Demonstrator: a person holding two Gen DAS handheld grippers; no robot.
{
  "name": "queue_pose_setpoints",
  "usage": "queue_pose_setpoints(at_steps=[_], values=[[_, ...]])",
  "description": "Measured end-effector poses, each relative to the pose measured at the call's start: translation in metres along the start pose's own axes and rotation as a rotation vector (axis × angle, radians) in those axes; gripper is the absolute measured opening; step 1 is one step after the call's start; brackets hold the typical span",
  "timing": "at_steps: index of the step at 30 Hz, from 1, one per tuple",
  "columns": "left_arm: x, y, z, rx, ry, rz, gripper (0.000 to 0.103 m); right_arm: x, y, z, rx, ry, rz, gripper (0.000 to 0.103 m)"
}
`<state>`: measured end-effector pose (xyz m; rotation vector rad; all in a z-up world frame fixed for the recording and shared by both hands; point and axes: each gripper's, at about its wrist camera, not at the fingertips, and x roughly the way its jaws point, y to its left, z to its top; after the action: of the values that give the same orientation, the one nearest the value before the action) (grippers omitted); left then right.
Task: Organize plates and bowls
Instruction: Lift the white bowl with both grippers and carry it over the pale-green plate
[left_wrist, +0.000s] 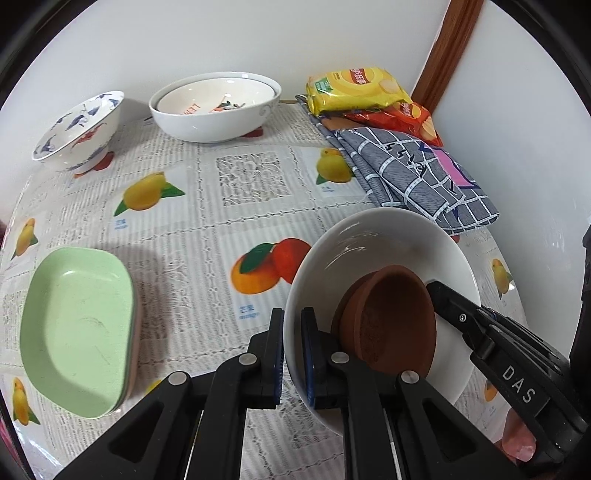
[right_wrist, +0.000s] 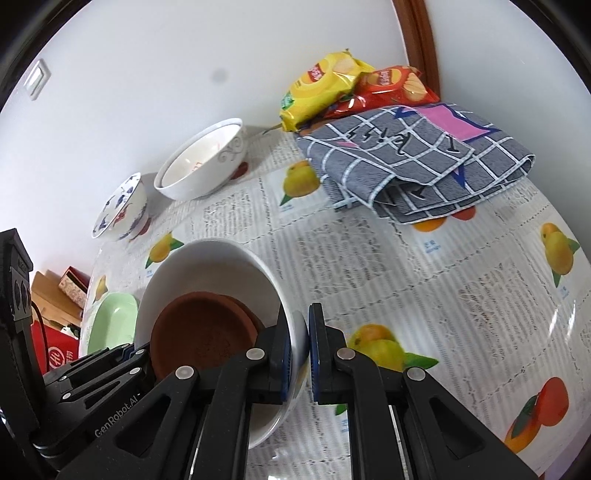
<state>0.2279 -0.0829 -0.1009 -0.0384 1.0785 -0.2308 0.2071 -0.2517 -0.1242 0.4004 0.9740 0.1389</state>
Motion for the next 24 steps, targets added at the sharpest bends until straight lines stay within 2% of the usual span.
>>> queue_pose_setpoints(at_steps=[24], values=[[-0.042,0.039,0.007,-0.034,-0.064,0.010,0.009,-0.019,0.049,0.006,-0.042,-0.039,0.033,0.009]])
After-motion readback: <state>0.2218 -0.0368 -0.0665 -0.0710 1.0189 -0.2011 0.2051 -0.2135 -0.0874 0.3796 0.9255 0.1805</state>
